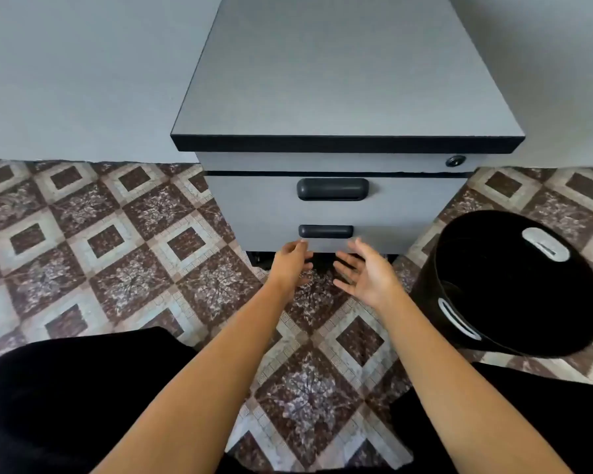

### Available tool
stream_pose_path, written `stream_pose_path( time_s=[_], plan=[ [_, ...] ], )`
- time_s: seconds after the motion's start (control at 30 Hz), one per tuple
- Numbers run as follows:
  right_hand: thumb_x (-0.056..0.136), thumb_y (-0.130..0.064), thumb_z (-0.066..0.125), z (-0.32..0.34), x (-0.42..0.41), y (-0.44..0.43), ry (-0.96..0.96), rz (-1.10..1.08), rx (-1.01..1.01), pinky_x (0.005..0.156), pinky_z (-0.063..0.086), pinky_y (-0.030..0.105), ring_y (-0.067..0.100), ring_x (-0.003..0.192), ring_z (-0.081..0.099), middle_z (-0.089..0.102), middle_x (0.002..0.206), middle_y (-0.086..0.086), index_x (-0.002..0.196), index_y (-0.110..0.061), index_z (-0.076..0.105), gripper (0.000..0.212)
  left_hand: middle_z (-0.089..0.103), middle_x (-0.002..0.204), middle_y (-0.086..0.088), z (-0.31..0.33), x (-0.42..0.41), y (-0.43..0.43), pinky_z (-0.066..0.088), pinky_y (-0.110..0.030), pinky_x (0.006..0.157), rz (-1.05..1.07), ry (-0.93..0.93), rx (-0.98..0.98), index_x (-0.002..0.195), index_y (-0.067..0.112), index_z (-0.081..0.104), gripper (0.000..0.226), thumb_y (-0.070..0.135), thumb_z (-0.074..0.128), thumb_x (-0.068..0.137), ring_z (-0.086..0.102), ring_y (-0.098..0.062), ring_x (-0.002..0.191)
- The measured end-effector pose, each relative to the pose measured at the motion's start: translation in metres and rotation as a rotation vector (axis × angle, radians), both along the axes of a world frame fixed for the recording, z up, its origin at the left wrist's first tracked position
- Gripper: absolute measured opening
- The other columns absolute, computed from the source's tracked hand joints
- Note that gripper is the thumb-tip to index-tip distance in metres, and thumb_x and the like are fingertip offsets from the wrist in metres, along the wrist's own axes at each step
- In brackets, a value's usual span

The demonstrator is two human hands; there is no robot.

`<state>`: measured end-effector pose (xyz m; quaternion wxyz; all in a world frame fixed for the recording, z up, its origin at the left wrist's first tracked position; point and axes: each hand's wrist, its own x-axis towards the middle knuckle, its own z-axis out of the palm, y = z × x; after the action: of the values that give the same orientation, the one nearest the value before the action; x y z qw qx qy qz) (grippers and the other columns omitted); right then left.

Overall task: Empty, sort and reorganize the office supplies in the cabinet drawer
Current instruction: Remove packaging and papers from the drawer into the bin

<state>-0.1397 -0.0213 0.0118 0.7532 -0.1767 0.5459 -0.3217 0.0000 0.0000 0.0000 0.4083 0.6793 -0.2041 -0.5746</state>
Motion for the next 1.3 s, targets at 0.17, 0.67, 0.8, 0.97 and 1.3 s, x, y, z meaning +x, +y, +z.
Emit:
stream_pose_path(
  time_s=[0.17,0.67,0.8,0.97,1.3],
  plan=[
    [0.094,-0.037,0.054,-0.017,0.009,-0.022,0.128,-0.022,0.069,0.089,0.042,0.046,0.024,0.115,0.054,0.06,0.119,0.005,0.123,-0.013,0.054,0.038,0.057,0.111,-0.001,-0.012,0.001,-0.02,0.047,-0.039,0.089,0.038,-0.044,0.091,0.13,0.013,0.046,0.043,0.041,0.044,0.097,0.055,-0.018,0.099],
    [0.083,-0.048,0.064,-0.033,0.022,-0.046,-0.081,-0.138,0.093,0.073,0.046,0.029,0.011,0.093,0.059,0.061,0.1,-0.003,0.1,-0.017,0.059,0.036,0.061,0.108,-0.003,-0.025,-0.002,-0.043,0.048,-0.041,0.088,0.239,0.391,0.027,0.098,0.016,0.059,0.029,0.042,0.061,0.087,0.058,-0.017,0.108],
    [0.077,-0.058,0.064,-0.037,0.027,-0.044,-0.007,-0.125,0.086,0.07,0.046,0.029,0.011,0.087,0.057,0.059,0.095,-0.005,0.097,-0.017,0.06,0.046,0.063,0.101,-0.001,-0.025,-0.005,-0.043,0.048,-0.038,0.086,0.263,0.408,0.048,0.092,0.012,0.059,0.035,0.046,0.062,0.085,0.06,-0.013,0.098],
    [0.073,-0.066,0.063,-0.034,0.03,-0.043,0.09,-0.108,0.106,0.066,0.043,0.029,0.011,0.077,0.05,0.055,0.086,-0.006,0.091,-0.019,0.061,0.05,0.06,0.084,0.003,-0.021,-0.01,-0.043,0.045,-0.032,0.071,0.296,0.342,0.123,0.087,0.012,0.061,0.044,0.055,0.064,0.079,0.054,-0.011,0.077],
    [0.065,-0.08,0.057,-0.018,0.034,-0.034,0.221,-0.069,0.193,0.062,0.042,0.031,0.012,0.074,0.047,0.056,0.087,-0.002,0.101,-0.016,0.063,0.073,0.055,0.079,0.0,-0.005,-0.016,-0.041,0.038,-0.024,0.054,0.324,0.204,0.296,0.092,0.011,0.06,0.063,0.07,0.063,0.07,0.042,-0.01,0.06]
  ],
)
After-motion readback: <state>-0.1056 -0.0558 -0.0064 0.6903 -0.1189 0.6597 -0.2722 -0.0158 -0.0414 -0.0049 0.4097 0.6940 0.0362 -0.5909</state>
